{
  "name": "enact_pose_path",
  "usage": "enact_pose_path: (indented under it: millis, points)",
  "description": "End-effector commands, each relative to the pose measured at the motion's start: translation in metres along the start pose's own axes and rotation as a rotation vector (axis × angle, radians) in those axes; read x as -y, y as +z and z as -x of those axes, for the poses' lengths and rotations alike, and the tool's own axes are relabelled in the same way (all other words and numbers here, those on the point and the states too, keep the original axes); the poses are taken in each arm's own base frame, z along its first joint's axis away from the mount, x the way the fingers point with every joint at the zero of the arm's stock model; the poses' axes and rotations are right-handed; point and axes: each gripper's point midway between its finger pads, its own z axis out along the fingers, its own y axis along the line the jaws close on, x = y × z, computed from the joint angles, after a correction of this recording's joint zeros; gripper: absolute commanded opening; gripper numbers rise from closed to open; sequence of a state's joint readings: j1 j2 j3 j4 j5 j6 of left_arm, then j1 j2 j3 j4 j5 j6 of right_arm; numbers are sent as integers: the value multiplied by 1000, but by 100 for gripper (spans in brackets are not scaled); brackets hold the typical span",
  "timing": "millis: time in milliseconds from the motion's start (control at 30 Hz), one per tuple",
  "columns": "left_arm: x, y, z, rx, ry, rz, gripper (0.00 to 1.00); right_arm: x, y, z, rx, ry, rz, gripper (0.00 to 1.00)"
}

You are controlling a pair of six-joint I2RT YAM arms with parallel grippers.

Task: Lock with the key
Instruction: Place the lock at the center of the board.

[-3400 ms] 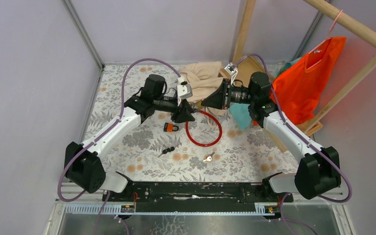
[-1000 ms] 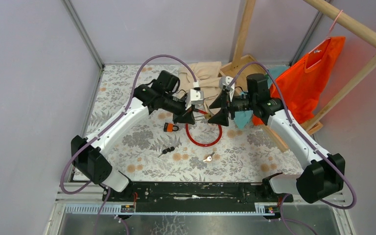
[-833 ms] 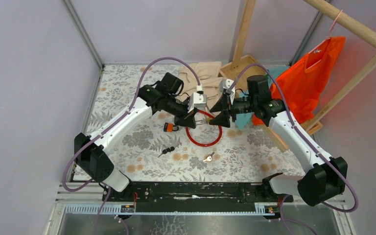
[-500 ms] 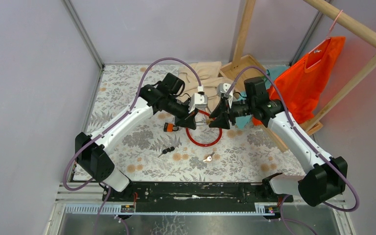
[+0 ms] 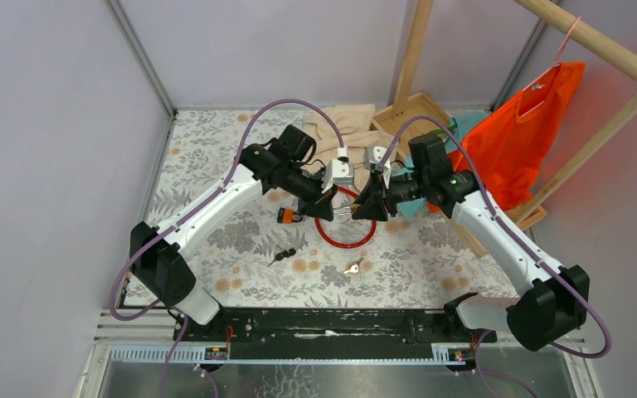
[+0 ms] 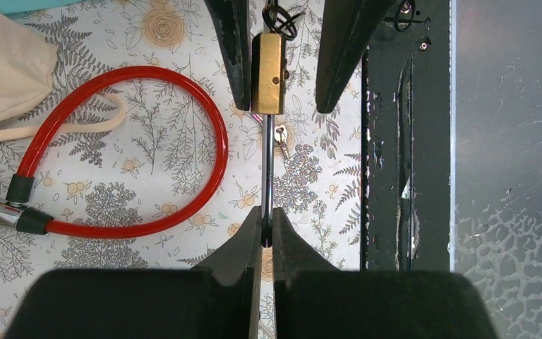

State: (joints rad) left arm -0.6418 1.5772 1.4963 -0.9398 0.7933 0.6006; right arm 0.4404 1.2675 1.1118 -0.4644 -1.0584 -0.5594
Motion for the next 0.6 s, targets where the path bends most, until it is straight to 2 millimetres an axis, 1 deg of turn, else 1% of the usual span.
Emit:
enact_pose_path:
  millis: [0,133,300,433,567]
  points:
    - [1,-5,10,20,26,20,0,-5,-1,-3,-18,-27,5,41]
    - [1,-4,9,17,28,21,0,-7,-1,-5,-30,-21,15,39]
    - [1,-4,8,16,26,20,0,-8,-2,-3,-25,-22,20,34]
    - [0,-3,8,16,28,19,0,-6,-1,-5,-30,-19,16,23]
    - [0,-2,7,16,23,13,0,-4,-1,-6,-33,-18,12,10]
